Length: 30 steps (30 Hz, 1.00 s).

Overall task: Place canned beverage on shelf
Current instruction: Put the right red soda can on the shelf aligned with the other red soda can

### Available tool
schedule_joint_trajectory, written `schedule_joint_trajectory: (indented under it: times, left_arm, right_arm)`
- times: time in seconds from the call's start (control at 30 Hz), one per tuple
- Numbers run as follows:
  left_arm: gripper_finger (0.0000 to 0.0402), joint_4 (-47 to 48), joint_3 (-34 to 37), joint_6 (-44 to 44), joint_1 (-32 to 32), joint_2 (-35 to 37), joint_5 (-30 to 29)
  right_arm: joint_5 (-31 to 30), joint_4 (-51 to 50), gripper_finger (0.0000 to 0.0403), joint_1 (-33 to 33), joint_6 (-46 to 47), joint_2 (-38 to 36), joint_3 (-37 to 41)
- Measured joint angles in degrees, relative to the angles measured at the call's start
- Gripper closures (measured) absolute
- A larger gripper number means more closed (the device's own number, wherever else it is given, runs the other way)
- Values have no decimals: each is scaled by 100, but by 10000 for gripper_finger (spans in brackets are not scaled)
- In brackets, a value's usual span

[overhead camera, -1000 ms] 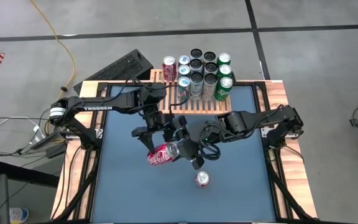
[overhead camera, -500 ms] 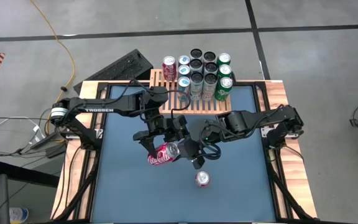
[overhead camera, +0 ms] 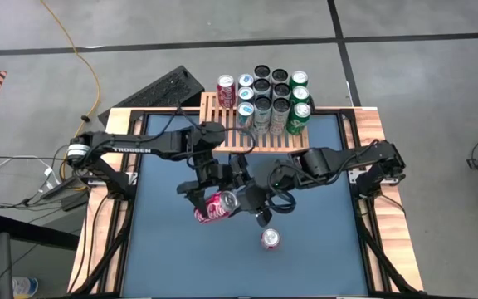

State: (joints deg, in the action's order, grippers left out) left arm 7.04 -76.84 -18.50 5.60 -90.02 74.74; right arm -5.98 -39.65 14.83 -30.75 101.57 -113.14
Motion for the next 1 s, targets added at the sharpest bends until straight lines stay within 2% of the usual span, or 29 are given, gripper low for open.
schedule_joint_trajectory:
  times: [0.53,0.63,0.83,1.0]
  left_arm:
    - [44,-163,0,82,-52,4,-143]
    - [59,-178,0,155,-50,4,-127]
    - [116,-231,0,188,-5,4,-76]
    - [117,-228,0,166,40,4,-46]
  right_arm:
    - [4,67,252,-26,32,1,0]
    - [4,69,232,-24,132,1,0]
    - [4,67,188,-24,286,1,0]
    - [-41,64,183,-24,285,1,0]
